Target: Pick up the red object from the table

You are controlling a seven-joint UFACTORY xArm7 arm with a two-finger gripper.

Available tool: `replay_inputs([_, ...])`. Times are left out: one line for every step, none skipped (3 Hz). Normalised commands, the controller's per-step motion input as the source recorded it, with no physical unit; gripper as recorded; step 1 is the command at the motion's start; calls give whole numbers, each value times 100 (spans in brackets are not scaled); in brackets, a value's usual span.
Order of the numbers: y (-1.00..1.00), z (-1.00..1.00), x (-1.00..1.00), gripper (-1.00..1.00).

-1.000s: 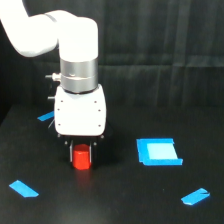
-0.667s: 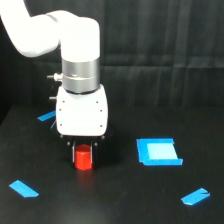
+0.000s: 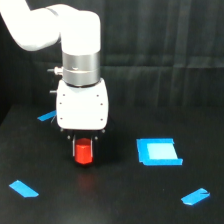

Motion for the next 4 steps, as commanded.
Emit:
replay_inputs([1,98,9,-87])
replay_inputs([17,99,19,-100])
replay_inputs([21,96,-2,-100])
replay_inputs([7,97,13,-100])
